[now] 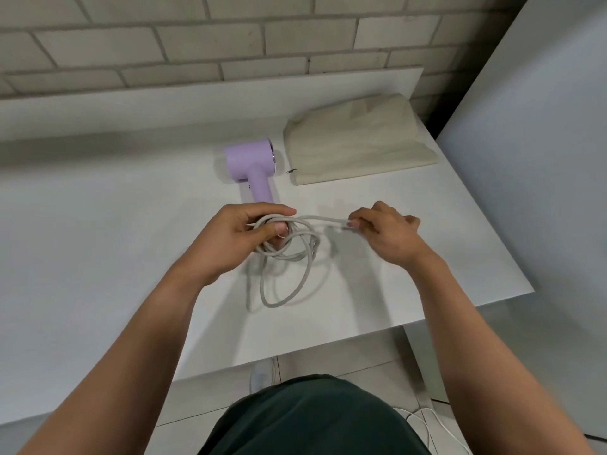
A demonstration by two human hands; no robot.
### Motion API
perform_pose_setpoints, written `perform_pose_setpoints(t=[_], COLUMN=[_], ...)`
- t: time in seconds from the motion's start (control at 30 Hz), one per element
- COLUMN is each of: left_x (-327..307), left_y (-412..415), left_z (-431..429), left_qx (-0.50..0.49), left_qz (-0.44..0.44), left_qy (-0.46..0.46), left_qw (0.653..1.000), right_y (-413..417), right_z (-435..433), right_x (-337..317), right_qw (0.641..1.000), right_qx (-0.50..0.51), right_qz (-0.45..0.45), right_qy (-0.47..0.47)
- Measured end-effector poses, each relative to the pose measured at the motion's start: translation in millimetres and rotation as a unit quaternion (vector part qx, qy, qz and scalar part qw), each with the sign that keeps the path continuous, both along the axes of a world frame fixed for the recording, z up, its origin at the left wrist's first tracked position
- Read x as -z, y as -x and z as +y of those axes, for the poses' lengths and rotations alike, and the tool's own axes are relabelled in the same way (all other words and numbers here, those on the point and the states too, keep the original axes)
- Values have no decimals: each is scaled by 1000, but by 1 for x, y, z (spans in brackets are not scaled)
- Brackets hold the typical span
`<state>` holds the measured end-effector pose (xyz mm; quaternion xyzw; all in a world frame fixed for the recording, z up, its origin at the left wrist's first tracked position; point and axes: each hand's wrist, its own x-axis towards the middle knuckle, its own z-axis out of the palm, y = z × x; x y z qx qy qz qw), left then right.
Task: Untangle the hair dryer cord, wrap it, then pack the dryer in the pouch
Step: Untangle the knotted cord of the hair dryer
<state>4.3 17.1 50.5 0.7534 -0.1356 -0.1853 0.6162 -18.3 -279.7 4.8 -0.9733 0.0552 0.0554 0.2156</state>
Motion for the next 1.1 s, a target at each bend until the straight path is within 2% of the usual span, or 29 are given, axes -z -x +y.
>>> perform_pose_setpoints(t=[0.2,0.33,0.43,0.47,0.53,0.6,0.67,0.7,0.8,0.83,0.9,1.0,1.1], left_x=[-13,-11,-10,-10,-10,-9,-10,-10,-11,-12,-14,-18,-18], left_y=[-9,-12,-15,-16,-18,-19,-19,-19,-19,-20,-21,-23,-24], left_z=[-14,-22,-25,-26,-28,-31,-35,-36,-35,-33,-31,-28,-27], left_qx=[42,7,-18,-24,-36,-48,-54,-54,-49,-49,-44,-25,-6], left_qz=[-15,0,15,16,14,14,16,17,2,-4,-14,-35,-54], left_qy=[-36,-39,-26,-21,-14,-9,2,6,-5,-11,-22,-42,-54], left_qw=[998,999,999,999,999,999,998,998,999,999,999,998,997], right_y=[-8,-4,9,16,34,52,65,70,72,71,69,64,60], right_z=[12,19,25,29,43,57,67,70,73,72,69,64,66], right_x=[25,36,26,18,-8,-35,-51,-52,-49,-48,-48,-42,-38], right_qw=[1000,998,999,999,973,918,889,883,863,863,888,943,968], right_qx=[1,-13,-1,23,105,148,104,84,120,137,147,120,68], right_qz=[10,50,2,-44,-102,-10,94,110,50,20,-33,-108,-190], right_qy=[30,47,47,1,-180,-367,-436,-449,-488,-486,-435,-292,-150])
